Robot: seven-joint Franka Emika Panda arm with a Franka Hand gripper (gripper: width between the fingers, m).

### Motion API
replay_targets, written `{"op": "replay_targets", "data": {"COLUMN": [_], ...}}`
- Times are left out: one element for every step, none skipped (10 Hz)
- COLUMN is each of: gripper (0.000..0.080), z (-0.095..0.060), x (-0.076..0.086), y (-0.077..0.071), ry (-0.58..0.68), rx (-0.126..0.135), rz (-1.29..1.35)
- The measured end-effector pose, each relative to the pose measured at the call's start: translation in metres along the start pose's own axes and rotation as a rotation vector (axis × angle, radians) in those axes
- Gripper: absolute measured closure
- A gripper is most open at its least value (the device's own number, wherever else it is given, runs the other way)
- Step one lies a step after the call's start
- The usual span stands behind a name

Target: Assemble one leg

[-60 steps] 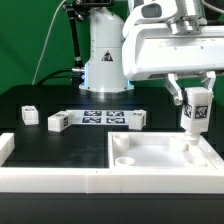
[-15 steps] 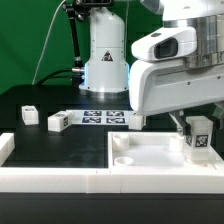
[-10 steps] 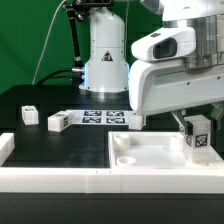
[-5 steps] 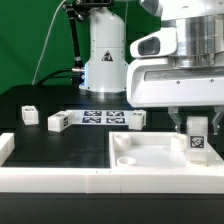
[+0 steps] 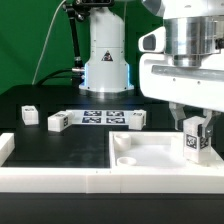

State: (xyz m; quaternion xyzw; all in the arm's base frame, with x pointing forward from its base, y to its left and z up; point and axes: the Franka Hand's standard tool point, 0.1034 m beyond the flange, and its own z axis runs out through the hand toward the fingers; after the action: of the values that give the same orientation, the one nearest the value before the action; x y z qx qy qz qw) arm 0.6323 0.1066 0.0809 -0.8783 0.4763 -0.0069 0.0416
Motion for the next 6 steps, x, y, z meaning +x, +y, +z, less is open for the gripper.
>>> {"op": "replay_targets", "data": {"gripper": [0.0505,0.0505,0.0505,0.0505,0.0505,0.0505], "z": [0.0001,0.0002,-0.0001,-0.0009,-0.0006,-0.0006], "x": [-0.0008,-0.0005,-0.0012,-0.0014,-0.0014,-0.0019], "y": [0.0011,0.0016,0.0033,0.0034,0.0034,0.0033], "ry": [0.0,-0.002,-0.015,-0.028,-0.028,-0.029], "rx": [-0.007,-0.008,-0.016,-0.024,-0.022,-0.022], "rz": [0.099,0.139,0.219,0.249,0.215,0.171]}}
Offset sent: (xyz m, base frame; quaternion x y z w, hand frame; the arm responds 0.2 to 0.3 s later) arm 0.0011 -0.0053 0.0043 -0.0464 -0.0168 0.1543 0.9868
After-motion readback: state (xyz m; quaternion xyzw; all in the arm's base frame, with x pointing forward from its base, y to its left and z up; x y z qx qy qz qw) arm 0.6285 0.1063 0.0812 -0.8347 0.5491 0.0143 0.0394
